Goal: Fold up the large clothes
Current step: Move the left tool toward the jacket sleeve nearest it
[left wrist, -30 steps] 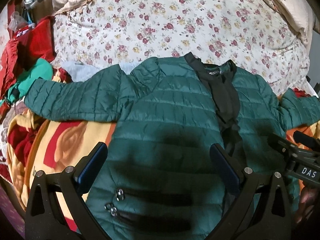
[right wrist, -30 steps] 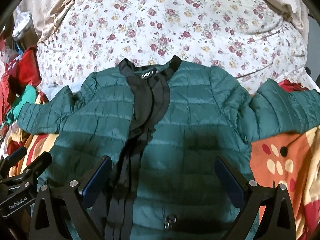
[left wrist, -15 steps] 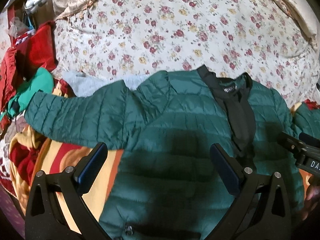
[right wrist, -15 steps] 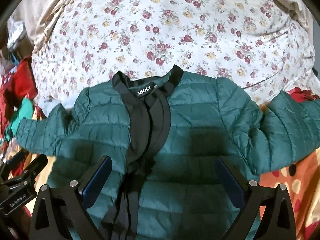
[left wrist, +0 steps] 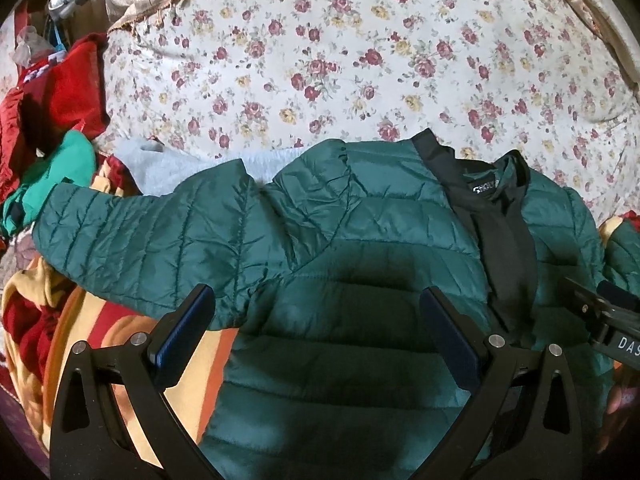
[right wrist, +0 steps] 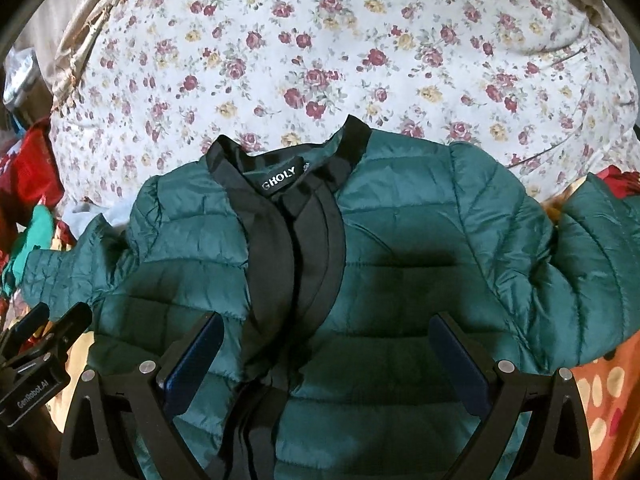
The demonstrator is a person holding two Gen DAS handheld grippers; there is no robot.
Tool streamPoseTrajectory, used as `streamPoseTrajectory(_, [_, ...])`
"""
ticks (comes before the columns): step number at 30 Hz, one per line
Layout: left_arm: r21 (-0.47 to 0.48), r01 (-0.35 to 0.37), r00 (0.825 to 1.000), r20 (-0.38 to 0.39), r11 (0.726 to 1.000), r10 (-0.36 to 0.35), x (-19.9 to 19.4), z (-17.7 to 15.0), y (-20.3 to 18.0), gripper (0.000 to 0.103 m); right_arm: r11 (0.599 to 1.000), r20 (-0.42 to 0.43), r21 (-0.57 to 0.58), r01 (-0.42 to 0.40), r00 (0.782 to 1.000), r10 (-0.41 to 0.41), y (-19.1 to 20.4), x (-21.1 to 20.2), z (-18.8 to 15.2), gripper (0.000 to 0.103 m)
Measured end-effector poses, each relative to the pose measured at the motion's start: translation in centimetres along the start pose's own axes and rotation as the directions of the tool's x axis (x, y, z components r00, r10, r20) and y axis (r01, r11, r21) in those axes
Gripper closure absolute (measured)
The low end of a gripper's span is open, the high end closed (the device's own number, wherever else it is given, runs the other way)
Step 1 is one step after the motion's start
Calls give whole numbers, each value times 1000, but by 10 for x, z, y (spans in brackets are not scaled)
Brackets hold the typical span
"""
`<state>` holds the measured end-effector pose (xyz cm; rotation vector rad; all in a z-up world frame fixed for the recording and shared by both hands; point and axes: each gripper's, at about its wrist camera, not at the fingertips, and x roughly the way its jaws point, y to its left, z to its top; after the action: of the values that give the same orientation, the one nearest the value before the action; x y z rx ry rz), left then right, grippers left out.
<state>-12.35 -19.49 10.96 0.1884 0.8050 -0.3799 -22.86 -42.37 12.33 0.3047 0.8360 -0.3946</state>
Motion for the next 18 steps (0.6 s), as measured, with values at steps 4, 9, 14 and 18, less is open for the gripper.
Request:
streamPoseTrajectory(4, [4,-4,1000,-3,1000,4,11,0,-1,1,1000,-12,-2,-1,1000,1,1,14,-1,1])
streamPoseTrajectory(9, [1,-9,1000,-12,1000,9,22,0,1,1,1000,-26,-9,-1,1000,1,5,29,-3,2])
streamPoseTrajectory(14, [0,-19,1000,-12,1000,19,28,-1,4,1,1000,-42,-16,1,999,-2,9,37,-4,1])
streamPoseTrajectory(18, [-3,-26,1000,-10,1000,26,29,0,7,1,1000,-61,-19,5,998,-6,10,42,-5,2])
